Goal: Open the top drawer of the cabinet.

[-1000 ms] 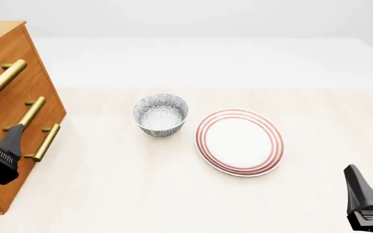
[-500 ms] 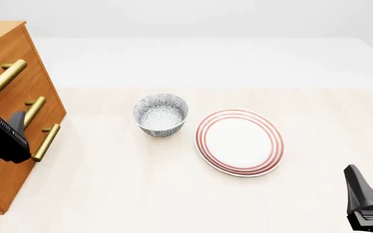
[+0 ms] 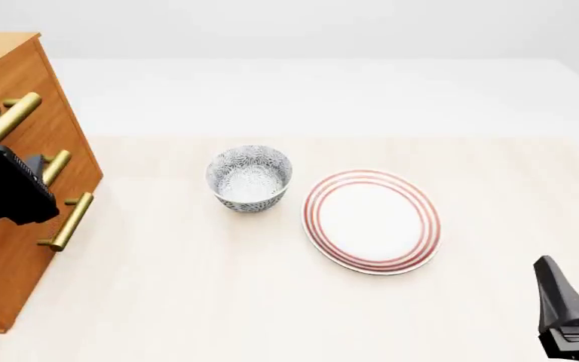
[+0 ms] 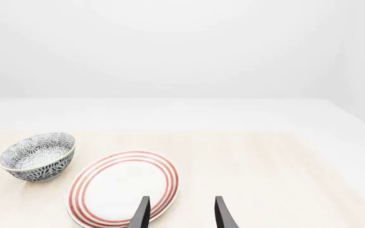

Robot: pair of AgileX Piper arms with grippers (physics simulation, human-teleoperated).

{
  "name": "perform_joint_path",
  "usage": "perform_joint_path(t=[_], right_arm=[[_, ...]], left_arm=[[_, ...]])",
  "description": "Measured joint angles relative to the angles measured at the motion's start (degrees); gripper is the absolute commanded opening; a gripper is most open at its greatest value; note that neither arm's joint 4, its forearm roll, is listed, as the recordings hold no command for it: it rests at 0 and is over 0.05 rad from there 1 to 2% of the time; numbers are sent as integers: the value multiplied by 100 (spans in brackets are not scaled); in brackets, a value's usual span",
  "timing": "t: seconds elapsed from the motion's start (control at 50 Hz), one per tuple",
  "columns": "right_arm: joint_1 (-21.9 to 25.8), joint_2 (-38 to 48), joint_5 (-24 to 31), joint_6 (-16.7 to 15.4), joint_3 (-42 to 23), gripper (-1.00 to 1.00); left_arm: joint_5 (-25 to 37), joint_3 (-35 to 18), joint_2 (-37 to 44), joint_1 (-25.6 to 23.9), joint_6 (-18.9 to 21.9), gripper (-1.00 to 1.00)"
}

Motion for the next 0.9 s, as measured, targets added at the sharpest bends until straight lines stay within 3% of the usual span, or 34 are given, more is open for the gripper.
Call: perform_joint_path(t=[0.42,0.9], right_arm=[[0,0,0,0,0,100],[0,0,0,0,0,100]], left_arm=[[-448,-212,658,364,-2,100],[-523,-318,966,709,-66,100]])
